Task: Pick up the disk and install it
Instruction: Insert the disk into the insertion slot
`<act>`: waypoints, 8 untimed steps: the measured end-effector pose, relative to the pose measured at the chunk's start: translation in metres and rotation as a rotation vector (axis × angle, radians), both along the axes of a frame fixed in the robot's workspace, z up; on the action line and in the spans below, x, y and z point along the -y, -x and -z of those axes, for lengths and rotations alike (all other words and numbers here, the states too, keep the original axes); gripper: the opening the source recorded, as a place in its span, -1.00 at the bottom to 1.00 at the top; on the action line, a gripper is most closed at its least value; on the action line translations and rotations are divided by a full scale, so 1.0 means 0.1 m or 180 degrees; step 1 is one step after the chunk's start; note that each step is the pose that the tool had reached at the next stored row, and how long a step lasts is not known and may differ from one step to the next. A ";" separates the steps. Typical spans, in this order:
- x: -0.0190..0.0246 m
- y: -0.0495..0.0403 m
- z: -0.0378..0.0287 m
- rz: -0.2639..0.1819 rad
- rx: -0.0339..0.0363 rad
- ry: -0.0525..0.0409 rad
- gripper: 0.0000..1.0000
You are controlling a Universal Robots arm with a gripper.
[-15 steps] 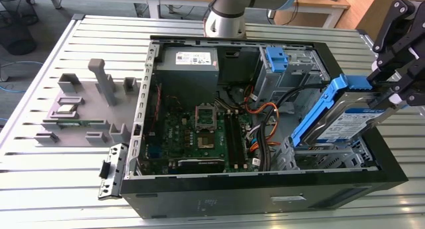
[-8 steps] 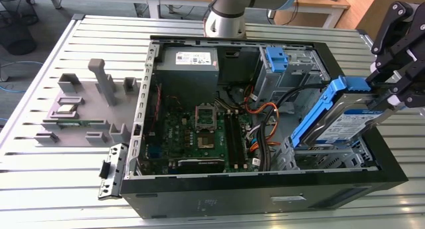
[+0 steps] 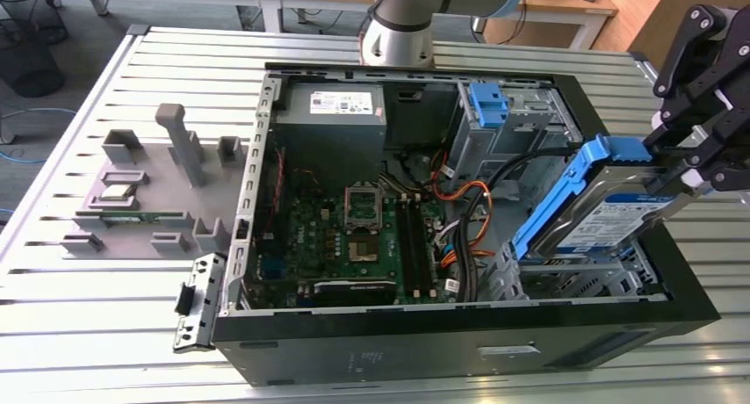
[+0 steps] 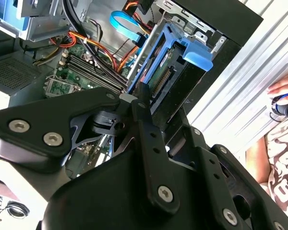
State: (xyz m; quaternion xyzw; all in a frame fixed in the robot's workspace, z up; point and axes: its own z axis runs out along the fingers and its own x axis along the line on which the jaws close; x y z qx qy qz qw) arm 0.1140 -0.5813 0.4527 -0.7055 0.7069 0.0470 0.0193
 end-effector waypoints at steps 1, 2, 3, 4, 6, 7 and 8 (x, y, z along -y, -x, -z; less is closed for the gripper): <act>0.000 0.000 0.000 0.0000 0.0000 0.0000 -0.30; 0.000 0.000 0.000 0.0000 0.0000 0.0000 -0.30; 0.000 0.000 0.000 0.0000 0.0000 0.0000 -0.30; 0.000 0.000 0.002 0.0000 0.0000 0.0000 -0.30; 0.000 0.000 0.014 0.0000 0.0000 0.0001 -0.30; 0.000 0.000 0.022 0.0000 0.0000 0.0001 -0.30; 0.000 0.000 0.030 0.0000 0.0000 0.0001 -0.30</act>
